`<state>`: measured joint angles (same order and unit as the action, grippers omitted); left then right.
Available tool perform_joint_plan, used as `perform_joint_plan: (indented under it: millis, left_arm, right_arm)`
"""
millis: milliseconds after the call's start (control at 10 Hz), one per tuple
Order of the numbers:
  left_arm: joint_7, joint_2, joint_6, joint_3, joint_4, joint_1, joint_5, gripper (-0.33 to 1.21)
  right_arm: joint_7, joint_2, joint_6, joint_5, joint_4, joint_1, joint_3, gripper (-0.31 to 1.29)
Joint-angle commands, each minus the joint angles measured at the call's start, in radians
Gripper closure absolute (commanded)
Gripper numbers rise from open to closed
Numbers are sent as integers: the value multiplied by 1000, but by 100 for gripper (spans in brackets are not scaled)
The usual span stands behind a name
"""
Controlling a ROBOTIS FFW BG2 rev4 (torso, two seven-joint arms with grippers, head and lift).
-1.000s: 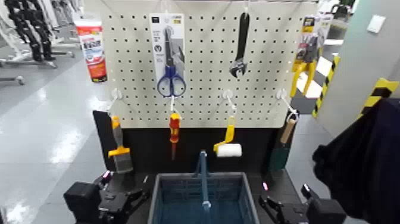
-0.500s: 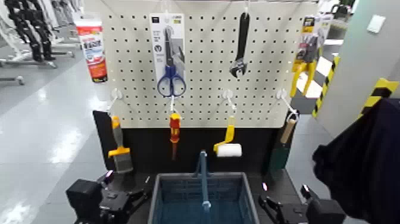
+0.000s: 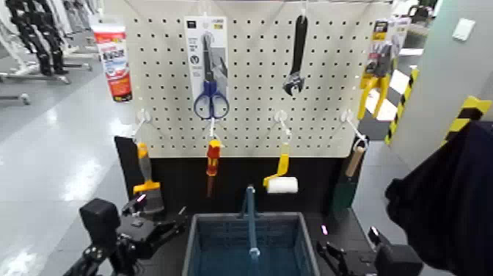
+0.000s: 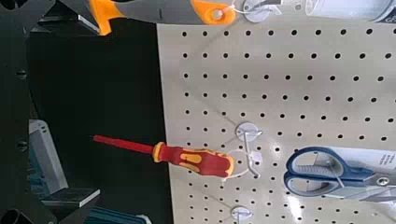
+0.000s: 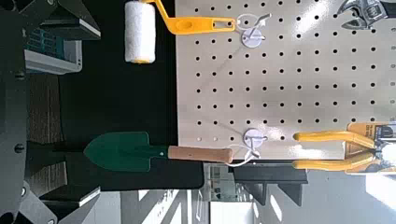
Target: Put the red screwdriver into the crate.
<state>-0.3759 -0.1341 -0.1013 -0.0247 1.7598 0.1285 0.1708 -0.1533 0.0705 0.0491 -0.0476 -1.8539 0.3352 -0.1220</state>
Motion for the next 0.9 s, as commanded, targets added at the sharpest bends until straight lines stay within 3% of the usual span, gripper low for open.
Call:
perform_joint_plan:
  millis: [100, 700, 900]
  left_arm:
    - [-90, -35, -71, 2, -53, -95, 30, 10]
    - [-255, -90, -155, 89, -169, -317, 15, 10]
    - [-296, -88, -149, 126, -235, -388, 18, 10]
  right_arm:
    - [0, 0, 0, -3, 4, -4, -4, 14]
    - [0, 0, 6, -12, 13, -12, -10, 13]
    - [0, 2, 11, -15, 16, -16, -13, 14]
